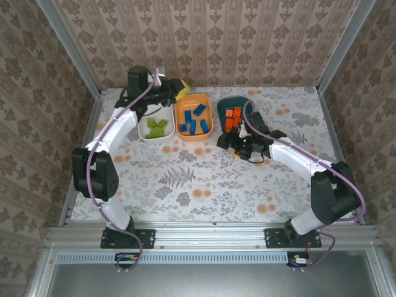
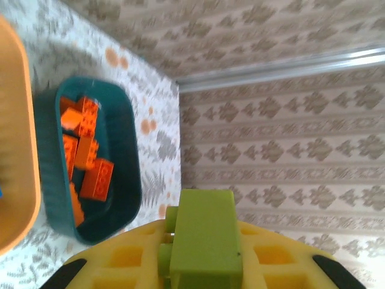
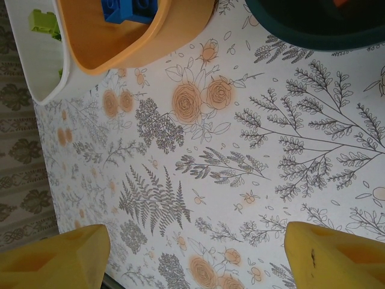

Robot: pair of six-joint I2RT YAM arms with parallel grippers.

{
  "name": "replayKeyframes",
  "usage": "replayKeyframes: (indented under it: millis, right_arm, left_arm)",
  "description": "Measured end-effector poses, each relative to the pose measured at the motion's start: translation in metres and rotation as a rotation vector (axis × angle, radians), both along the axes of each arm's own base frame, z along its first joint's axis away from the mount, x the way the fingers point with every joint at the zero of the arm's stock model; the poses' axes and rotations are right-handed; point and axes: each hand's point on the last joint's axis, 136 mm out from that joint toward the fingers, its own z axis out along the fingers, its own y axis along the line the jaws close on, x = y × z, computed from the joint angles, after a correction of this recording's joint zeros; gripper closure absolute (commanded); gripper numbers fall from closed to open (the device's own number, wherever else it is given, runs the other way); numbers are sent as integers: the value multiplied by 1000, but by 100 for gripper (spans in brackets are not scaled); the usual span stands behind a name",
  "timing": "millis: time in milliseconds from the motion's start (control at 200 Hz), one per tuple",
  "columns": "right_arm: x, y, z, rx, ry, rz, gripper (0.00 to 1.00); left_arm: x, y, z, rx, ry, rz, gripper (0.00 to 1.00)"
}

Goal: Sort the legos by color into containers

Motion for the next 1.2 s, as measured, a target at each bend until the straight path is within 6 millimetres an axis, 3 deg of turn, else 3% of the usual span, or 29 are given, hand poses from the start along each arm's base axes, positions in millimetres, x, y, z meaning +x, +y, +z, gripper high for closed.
replayKeyframes:
  millis: [210, 335, 430, 610, 770, 910, 1195]
  right_arm:
    - [-2, 3, 0, -5, -3, 8, 23]
    - [-8, 12, 7, -4, -34, 47, 22]
    - [-13, 28, 27, 14, -119, 108, 22]
    - [-31, 64, 74, 45, -351, 253, 19]
    - [-64, 92, 104, 21, -598, 417, 16]
    - [-85, 107, 111, -26, -727, 532, 15]
    - [-90, 113, 109, -108, -795, 564, 14]
  left_arm:
    - [29, 66, 27, 3, -26, 135, 77]
    - [36, 100, 16, 40, 14, 200, 77]
    - [38, 118, 1, 71, 56, 230, 77]
    - [39, 138, -30, 108, 127, 259, 77]
    - [40, 152, -58, 139, 191, 272, 77]
    - [42, 160, -74, 158, 226, 281, 78]
    - [42, 168, -114, 210, 334, 290, 78]
